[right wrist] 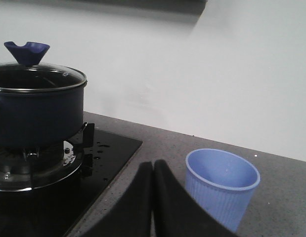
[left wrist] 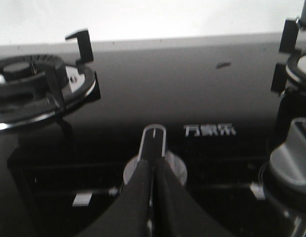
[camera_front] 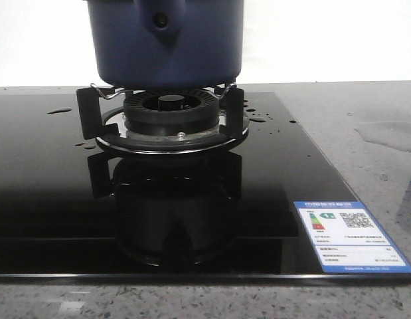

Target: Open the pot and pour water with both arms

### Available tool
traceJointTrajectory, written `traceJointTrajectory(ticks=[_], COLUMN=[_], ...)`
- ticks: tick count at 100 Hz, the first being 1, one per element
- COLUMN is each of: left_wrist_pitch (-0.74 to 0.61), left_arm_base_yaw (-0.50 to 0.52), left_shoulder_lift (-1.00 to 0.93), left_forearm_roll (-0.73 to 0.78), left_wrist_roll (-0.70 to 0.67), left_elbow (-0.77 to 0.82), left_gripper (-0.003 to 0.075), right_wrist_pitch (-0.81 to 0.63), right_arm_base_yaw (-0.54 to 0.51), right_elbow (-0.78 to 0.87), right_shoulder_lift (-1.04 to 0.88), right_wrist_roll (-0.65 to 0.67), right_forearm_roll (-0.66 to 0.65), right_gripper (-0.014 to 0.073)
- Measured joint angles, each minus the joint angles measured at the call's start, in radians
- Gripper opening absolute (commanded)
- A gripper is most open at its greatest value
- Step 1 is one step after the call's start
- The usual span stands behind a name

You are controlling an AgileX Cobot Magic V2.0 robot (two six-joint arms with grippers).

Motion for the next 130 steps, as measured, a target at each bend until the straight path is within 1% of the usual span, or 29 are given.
traceJointTrajectory(ticks=[12,115,122,127,130], left_wrist_pitch=[0.062,0.066,0.066,0.066,0.066], left_arm_base_yaw=[0.0,0.0,0.0,0.0,0.0], left_shoulder_lift=[0.0,0.0,0.0,0.0,0.0], left_forearm_roll=[0.0,0.0,0.0,0.0,0.0], left_wrist_roll=[-0.006,-0.006,-0.006,-0.006,-0.006], left_elbow=[0.0,0.0,0.0,0.0,0.0], left_gripper=[-0.0019,-0.0019,-0.0019,-0.0019,-0.0019], right_wrist_pitch=[-0.001,-0.003,-0.028,-0.081,-0.111], right_arm_base_yaw=[0.0,0.0,0.0,0.0,0.0], right_elbow=[0.0,0.001,0.02,0.045,0.063], right_shoulder_lift=[0.0,0.0,0.0,0.0,0.0], right_wrist_roll=[0.0,0.0,0.011,0.064,0.11], right_forearm_roll=[0.0,0.0,-0.036,-0.093,-0.152], right_gripper=[-0.0068,-0.0068,-0.0068,-0.0068,-0.0068])
